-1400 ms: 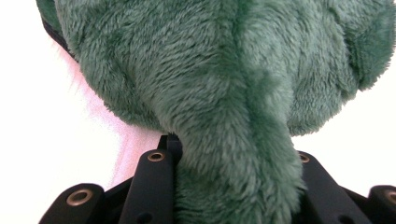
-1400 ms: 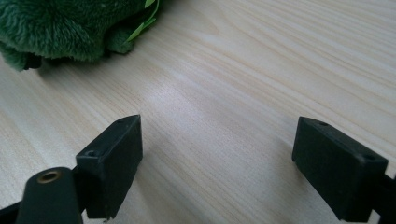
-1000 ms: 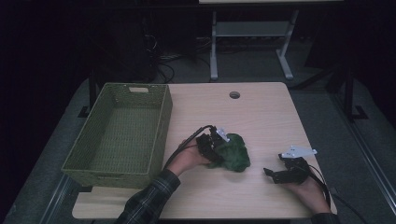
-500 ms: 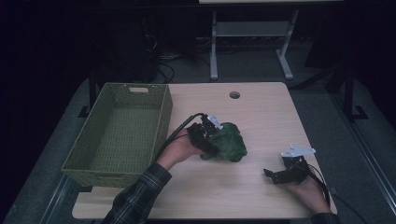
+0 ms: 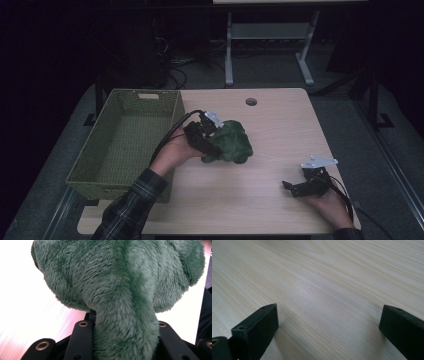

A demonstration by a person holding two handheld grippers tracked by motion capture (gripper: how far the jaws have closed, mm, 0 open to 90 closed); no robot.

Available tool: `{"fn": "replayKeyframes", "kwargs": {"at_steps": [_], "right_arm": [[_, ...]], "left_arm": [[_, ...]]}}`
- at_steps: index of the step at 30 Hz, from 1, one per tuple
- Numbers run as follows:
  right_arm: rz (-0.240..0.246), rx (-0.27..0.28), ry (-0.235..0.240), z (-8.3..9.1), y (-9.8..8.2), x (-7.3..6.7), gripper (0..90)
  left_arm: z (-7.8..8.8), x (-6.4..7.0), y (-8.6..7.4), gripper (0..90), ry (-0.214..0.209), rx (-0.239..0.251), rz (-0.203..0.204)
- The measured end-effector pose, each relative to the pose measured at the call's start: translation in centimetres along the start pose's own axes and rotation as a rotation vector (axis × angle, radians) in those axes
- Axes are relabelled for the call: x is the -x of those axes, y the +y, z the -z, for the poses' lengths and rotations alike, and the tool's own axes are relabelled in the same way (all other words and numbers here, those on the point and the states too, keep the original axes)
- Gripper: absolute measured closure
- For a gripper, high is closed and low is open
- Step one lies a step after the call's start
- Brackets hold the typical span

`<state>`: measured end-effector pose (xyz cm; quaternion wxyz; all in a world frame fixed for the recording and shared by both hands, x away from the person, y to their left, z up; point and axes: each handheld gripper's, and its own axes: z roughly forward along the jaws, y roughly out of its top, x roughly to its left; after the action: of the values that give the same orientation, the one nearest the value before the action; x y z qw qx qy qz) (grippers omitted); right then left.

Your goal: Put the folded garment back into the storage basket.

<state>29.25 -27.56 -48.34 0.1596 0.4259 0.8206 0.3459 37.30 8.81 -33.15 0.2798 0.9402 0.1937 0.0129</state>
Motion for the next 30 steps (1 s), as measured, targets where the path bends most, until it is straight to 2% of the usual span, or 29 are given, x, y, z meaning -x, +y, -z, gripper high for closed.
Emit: {"fn": "replayKeyframes", "kwargs": {"at_steps": [14,30], "right_arm": [[0.0,0.001,0.0,0.0,0.0,0.0,1.9],[0.0,0.001,0.0,0.0,0.0,0.0,1.9]], "left_arm": [[4.6,-1.4,-2.1,66.5,0.062,0.021,0.042],[9.7,-3.4,-6.0,66.6,0.168,0.082,0.134]]}}
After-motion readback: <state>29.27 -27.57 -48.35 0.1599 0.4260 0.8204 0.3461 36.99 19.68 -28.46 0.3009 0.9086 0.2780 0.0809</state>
